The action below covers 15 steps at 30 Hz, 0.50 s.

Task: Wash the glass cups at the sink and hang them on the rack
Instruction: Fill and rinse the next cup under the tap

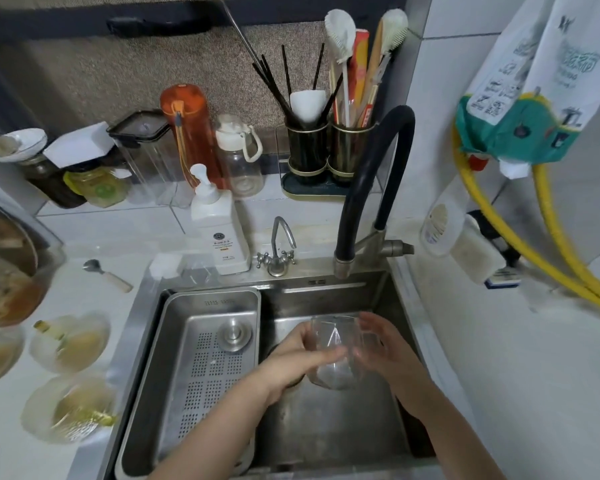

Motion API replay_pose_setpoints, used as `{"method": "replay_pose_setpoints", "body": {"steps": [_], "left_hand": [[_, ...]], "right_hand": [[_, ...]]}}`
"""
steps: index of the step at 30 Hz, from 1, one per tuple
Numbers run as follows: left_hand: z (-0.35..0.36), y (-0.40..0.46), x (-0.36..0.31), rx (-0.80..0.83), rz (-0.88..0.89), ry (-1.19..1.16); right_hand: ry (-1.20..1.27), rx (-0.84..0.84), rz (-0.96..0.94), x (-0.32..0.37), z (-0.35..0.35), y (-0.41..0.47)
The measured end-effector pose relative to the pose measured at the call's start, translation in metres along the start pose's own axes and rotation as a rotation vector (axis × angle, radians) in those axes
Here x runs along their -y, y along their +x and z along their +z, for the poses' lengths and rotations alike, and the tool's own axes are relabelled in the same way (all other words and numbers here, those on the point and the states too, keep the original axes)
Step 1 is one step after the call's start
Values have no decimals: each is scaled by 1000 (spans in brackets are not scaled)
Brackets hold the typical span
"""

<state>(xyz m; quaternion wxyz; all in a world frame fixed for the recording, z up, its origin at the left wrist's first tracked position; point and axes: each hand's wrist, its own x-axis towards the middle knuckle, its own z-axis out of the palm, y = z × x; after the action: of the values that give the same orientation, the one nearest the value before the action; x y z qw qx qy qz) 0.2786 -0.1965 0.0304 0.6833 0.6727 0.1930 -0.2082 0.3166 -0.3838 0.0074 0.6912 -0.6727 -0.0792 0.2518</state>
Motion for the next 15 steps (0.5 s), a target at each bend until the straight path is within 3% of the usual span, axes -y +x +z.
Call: {"method": "replay_pose_setpoints", "body": {"steps": [3,5,12,15], "left_hand": [[4,3,-5,-40,102,23],[6,8,-7,-53,156,13],[13,18,-20,-186,304,52],[14,21,-25,-229,378,74]], "right_hand": [[10,93,-23,10,-9,5],[-19,55,-24,18,-13,13],[-188,-514,3,28,-68,94],[-276,-619,41,35,-88,125]]}}
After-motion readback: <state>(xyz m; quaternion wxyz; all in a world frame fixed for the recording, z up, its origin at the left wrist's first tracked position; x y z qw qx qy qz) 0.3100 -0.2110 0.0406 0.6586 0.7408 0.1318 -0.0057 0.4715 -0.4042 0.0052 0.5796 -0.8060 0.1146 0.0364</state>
